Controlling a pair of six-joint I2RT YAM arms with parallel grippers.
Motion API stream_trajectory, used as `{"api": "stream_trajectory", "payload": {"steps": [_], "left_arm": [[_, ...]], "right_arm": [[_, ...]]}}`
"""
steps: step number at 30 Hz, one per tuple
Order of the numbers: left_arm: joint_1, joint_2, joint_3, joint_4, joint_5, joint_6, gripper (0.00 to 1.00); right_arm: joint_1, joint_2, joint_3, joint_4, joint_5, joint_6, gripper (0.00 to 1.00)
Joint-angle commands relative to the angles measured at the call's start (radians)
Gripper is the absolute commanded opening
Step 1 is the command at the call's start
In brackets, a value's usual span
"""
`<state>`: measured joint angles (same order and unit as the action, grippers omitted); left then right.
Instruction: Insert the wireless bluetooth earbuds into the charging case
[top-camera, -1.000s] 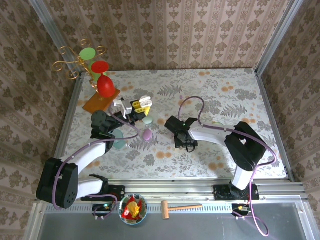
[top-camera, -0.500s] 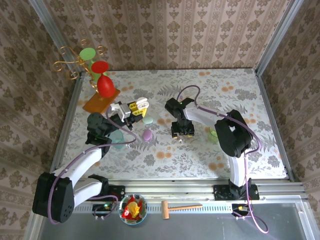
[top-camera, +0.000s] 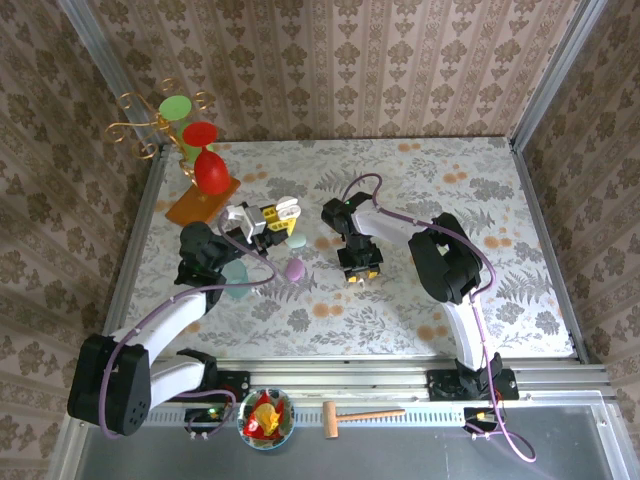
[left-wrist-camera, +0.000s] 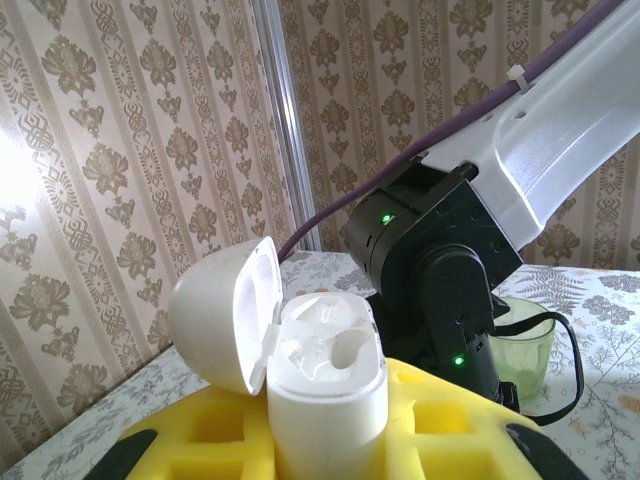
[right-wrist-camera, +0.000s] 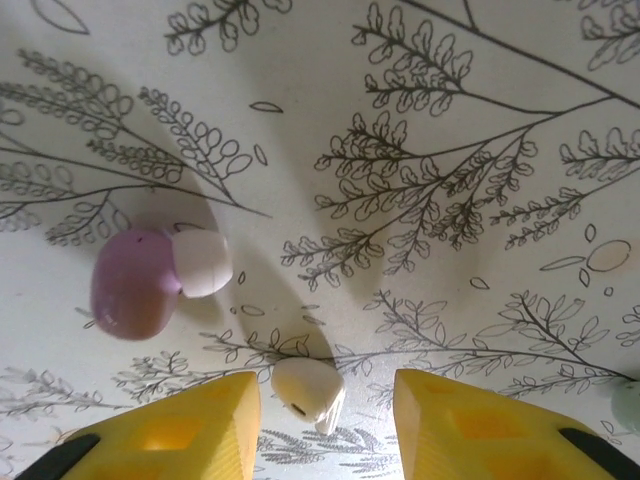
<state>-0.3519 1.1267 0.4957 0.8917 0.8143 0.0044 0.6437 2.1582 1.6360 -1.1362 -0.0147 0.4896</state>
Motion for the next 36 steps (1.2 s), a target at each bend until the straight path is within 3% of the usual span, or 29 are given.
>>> {"api": "stream_trajectory", "payload": {"steps": [1, 21, 36], "left_arm": [[0.007, 0.013, 0.006, 0.059, 0.02, -0.008, 0.0], [0.007, 0.028, 0.014, 0.067, 0.031, -0.02, 0.0], [0.001, 0.061, 0.015, 0.093, 0.034, -0.047, 0.0]], "right_arm": [[0.007, 0.026, 0.037, -0.069, 0.021, -0.028, 0.38], [0.007, 0.045, 0.011, -0.018, 0.006, -0.024, 0.26], [0.007, -0.247, -0.16, 0.241, 0.09, -0.055, 0.28]]}}
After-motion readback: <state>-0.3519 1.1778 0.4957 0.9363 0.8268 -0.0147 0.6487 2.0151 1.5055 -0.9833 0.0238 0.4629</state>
